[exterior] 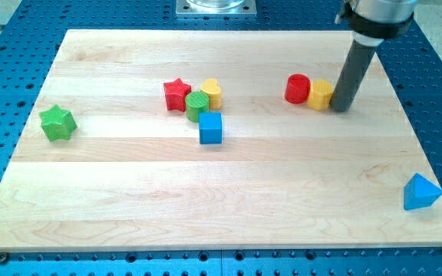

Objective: Place the hexagon at the top right of the board

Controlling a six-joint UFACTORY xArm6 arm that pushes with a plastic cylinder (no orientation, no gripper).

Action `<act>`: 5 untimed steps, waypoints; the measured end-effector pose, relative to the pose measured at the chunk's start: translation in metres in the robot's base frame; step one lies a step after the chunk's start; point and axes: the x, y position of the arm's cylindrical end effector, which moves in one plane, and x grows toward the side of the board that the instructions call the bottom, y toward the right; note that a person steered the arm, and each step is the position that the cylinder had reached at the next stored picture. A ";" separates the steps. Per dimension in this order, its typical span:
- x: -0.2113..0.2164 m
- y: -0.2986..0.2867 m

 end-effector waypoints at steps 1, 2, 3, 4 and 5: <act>-0.008 0.000; 0.001 0.000; 0.034 -0.019; 0.037 -0.067; 0.021 -0.075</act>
